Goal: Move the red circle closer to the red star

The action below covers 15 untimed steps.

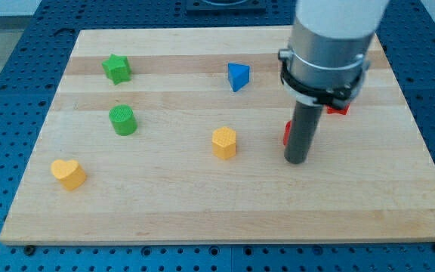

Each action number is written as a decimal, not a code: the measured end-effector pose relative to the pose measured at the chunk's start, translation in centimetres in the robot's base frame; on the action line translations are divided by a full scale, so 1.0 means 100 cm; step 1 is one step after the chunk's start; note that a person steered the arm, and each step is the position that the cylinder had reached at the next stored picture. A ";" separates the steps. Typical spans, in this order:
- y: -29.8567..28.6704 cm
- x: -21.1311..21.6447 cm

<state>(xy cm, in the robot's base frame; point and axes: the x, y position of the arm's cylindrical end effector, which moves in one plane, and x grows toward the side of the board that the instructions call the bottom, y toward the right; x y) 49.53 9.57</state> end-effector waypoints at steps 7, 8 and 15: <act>0.040 -0.075; 0.017 -0.072; 0.082 -0.016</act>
<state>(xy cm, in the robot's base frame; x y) 47.91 17.78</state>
